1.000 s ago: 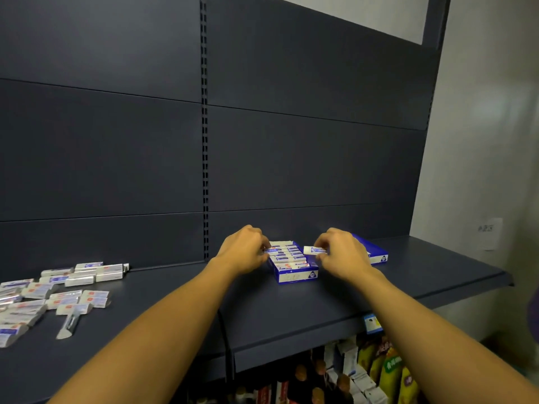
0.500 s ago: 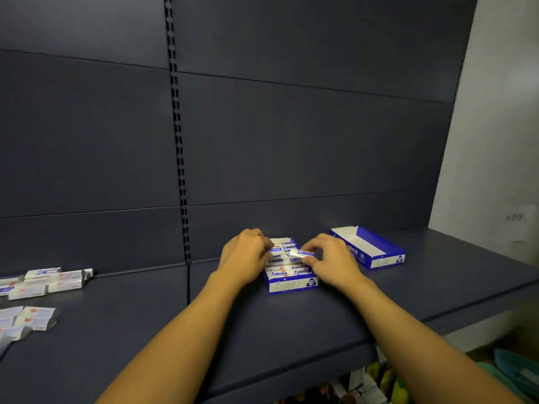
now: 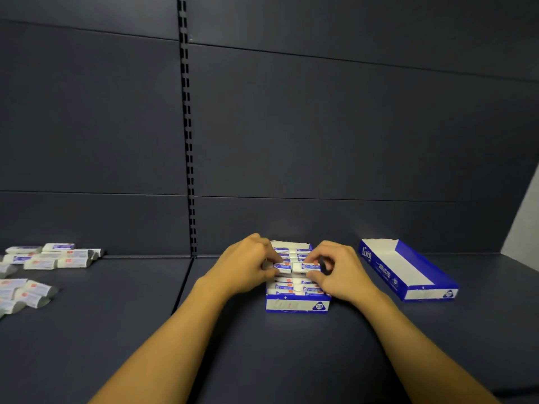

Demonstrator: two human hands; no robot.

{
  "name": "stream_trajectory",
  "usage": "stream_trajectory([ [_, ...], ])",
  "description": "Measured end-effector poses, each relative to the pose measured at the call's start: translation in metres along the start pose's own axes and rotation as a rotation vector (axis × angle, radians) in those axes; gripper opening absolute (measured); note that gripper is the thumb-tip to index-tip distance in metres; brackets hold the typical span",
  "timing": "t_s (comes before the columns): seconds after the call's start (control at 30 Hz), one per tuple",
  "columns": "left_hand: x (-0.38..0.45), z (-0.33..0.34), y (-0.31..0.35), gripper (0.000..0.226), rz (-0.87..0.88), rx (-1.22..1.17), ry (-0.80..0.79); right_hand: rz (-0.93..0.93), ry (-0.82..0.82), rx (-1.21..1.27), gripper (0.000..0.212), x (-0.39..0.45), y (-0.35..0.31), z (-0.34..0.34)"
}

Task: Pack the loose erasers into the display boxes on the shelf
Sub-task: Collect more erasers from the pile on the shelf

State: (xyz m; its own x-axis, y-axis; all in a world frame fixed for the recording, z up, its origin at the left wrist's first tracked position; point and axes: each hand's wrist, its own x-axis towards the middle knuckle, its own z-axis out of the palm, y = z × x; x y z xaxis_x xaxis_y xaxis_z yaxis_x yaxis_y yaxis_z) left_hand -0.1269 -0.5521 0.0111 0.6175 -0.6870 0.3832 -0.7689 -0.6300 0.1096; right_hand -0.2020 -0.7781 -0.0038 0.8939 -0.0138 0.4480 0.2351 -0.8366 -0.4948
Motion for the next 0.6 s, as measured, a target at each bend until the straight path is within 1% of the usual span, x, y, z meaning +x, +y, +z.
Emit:
stream_trajectory([
  [0.13, -0.001, 0.003, 0.002, 0.038, -0.008, -0.024, 0.006, -0.047, 0.030, 0.053, 0.021, 0.004, 0.010, 0.002],
  [0.33, -0.002, 0.011, 0.006, 0.039, 0.002, -0.008, -0.017, -0.067, 0.025, -0.007, 0.022, 0.005, 0.021, -0.001],
  [0.5, -0.002, 0.013, 0.007, 0.036, -0.010, 0.012, -0.002, -0.049, -0.035, -0.092, 0.024, 0.006, 0.021, -0.002],
  [0.6, 0.000, 0.013, 0.009, 0.036, -0.023, 0.011, -0.024, -0.038, -0.068, -0.107, 0.025, 0.006, 0.022, -0.001],
])
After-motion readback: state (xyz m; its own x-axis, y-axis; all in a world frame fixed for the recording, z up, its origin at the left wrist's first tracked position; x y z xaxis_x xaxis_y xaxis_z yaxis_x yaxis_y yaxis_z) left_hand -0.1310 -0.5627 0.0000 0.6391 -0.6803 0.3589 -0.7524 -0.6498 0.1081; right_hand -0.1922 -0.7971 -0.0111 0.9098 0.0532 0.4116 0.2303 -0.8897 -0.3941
